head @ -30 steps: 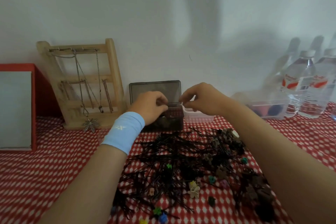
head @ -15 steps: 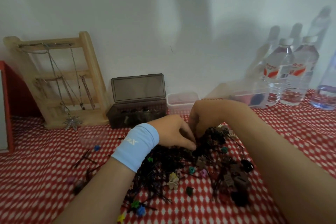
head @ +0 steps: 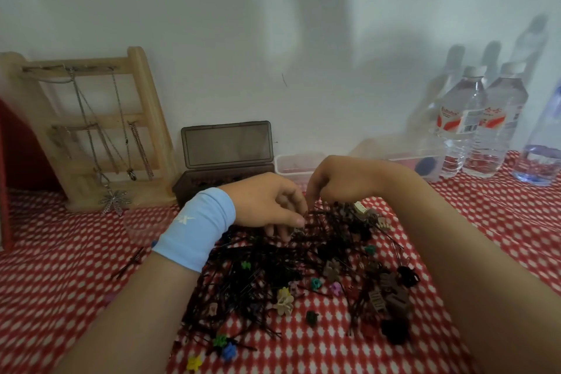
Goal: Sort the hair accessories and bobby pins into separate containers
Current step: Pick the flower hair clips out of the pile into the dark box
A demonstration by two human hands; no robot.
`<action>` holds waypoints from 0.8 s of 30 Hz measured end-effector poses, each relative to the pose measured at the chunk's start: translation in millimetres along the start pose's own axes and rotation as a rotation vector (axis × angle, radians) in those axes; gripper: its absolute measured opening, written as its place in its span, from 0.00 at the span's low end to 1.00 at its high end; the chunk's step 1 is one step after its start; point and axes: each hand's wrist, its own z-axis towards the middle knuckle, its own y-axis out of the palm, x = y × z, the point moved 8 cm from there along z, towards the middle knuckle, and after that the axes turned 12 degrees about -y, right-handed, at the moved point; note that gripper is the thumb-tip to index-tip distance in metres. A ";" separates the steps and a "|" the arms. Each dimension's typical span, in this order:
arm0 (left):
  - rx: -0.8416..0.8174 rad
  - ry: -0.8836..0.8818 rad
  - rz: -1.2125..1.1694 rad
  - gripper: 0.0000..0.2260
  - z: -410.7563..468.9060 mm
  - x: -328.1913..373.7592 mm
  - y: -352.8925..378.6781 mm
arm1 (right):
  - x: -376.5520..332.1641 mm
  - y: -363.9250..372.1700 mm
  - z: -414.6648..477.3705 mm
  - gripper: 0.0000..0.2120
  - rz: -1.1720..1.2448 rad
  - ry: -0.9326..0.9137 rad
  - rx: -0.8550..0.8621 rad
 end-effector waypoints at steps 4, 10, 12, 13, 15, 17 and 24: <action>-0.035 -0.074 -0.057 0.03 -3.3 -9.6 -3.3 | -1.8 13.3 -5.5 0.06 -0.047 0.097 -0.164; 0.051 -0.064 -0.021 0.04 -0.2 -12.2 -12.5 | -3.4 28.0 -11.0 0.24 -0.132 0.176 -0.352; 0.097 -0.059 -0.083 0.04 1.1 -16.9 -19.8 | -3.9 36.0 -11.8 0.23 -0.149 0.196 -0.426; 0.100 -0.056 -0.123 0.04 1.0 -19.2 -22.3 | -3.7 40.1 -11.1 0.21 -0.155 0.195 -0.455; 0.084 -0.039 -0.221 0.07 -0.6 -21.3 -24.9 | -5.8 40.9 -8.8 0.16 -0.176 0.162 -0.453; 0.080 -0.020 -0.297 0.09 -2.8 -20.9 -27.7 | -13.2 29.0 -8.5 0.10 -0.156 0.097 -0.360; 0.143 0.015 -0.555 0.10 -4.3 -23.6 -39.0 | -19.4 -5.8 3.4 0.20 0.254 0.059 0.211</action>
